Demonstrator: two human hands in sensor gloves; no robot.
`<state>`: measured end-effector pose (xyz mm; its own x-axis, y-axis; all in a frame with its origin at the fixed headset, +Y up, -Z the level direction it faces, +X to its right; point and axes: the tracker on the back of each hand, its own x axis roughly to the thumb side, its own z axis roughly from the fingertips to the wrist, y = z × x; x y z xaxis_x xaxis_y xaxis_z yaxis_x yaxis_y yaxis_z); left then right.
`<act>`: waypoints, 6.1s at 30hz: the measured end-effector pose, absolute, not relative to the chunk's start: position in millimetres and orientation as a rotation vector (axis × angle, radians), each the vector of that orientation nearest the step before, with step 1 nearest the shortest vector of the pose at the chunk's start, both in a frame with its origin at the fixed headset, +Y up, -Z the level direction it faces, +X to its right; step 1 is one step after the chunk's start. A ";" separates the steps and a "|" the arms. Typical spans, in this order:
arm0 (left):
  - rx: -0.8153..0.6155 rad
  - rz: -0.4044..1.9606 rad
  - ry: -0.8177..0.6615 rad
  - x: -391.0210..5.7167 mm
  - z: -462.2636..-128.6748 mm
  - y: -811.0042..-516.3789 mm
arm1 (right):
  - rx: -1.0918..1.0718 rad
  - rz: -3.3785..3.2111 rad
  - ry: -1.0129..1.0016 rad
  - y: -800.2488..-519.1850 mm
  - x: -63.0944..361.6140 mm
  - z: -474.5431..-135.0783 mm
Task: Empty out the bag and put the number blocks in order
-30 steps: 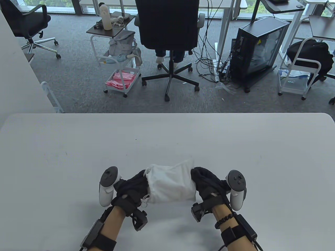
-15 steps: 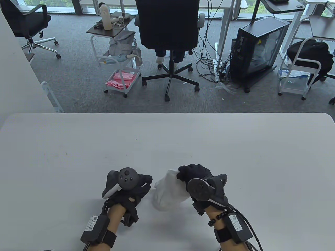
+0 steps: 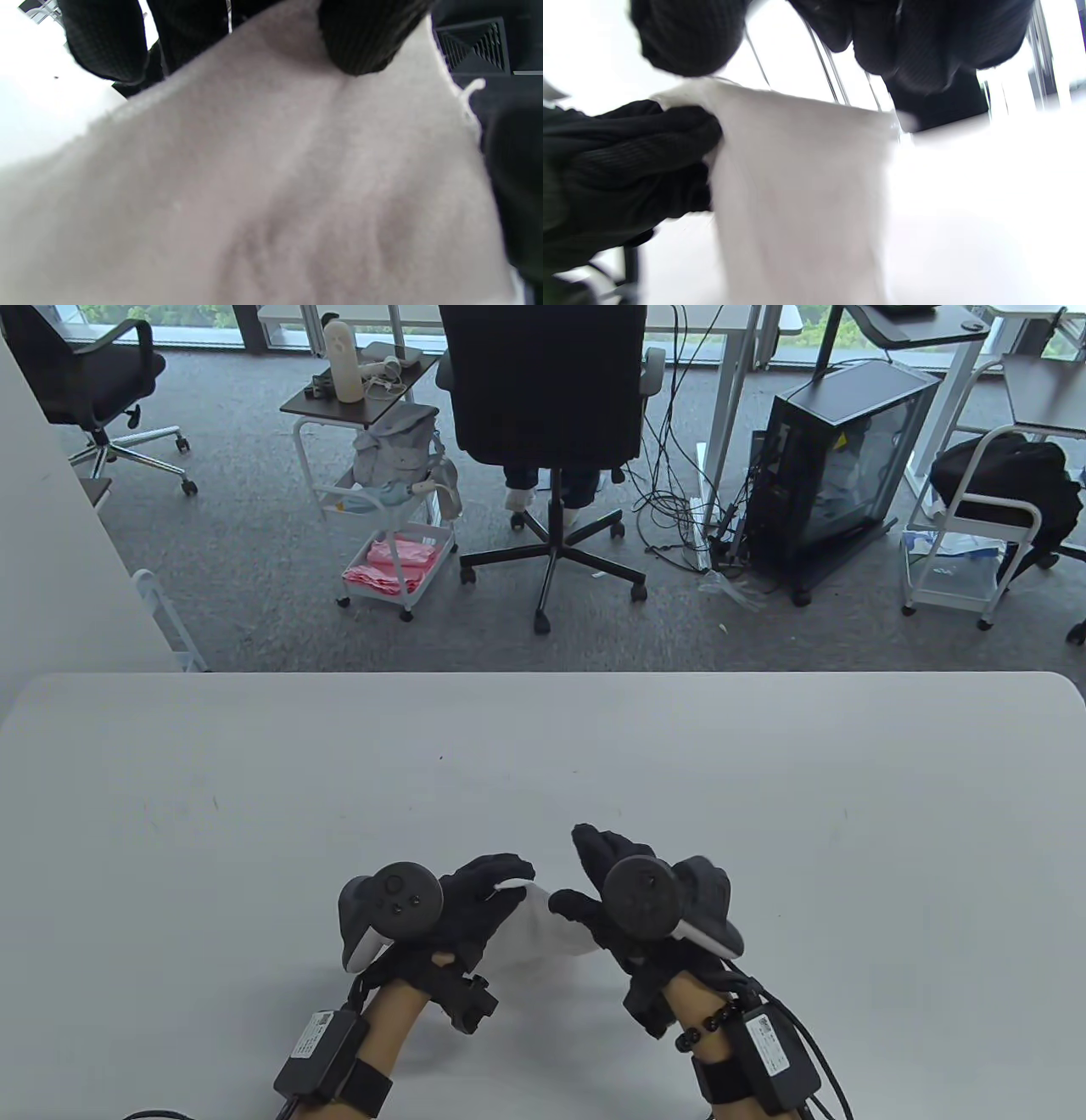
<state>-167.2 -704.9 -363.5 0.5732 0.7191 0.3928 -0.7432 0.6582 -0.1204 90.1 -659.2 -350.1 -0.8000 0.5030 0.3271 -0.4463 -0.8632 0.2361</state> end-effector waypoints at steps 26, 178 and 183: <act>0.047 0.977 -0.407 -191.9 -365.3 -690.0 | 0.484 2.676 -0.718 -662.8 78.8 -321.7; -0.020 0.113 -0.337 -216.0 -352.5 -720.4 | 0.952 2.967 0.267 -769.2 30.5 -362.9; -0.016 0.116 -0.341 -216.2 -352.9 -720.6 | 0.957 2.954 0.205 -766.3 32.7 -362.4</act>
